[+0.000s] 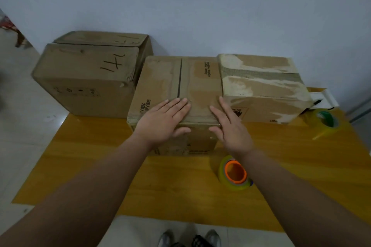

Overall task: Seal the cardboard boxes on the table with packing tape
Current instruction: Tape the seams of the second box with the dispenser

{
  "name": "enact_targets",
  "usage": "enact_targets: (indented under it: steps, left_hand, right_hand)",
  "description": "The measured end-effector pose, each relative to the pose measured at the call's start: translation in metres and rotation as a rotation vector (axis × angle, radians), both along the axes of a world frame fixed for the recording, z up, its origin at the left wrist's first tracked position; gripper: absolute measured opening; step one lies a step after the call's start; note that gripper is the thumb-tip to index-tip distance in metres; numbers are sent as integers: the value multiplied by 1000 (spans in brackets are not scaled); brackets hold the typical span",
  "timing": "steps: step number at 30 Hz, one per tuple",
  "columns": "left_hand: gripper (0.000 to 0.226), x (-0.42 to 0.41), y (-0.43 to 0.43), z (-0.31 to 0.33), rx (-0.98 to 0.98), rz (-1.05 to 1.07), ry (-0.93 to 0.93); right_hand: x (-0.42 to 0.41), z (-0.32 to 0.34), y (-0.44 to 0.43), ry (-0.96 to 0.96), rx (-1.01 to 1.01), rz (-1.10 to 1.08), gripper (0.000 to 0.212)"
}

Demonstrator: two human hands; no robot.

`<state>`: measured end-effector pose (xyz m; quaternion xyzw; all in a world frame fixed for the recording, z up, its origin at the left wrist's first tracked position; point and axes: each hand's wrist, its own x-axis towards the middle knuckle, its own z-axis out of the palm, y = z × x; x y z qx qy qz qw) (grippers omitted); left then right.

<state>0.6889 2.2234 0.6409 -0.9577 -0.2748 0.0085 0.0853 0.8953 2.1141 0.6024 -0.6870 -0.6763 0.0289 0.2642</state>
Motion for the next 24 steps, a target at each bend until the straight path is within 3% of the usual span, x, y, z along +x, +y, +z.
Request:
enact_targets:
  steps: [5,8,10,14,20,24]
  left_hand:
    - [80,3,-7,7,-36,56,-15]
    - [75,22,-20,9,-14,63,-43]
    - [71,43,-27,6,12,25,-69]
    - [64,68,-30,-5,23,7,-41]
    - [58,4,-7,-9,42,-2,15]
    - [60,-59,7,-7,32,114,17]
  right_hand:
    - [9,-10,-1,-83,6,79,82]
    - [2,-2,-4,228,-18,62,68]
    - [-6,8,6,426,16,-87,58]
    - [-15,17,21,619,-53,-269,48]
    - [-15,20,13,412,-55,-325,46]
    - [-19,22,10,441,-109,-361,46]
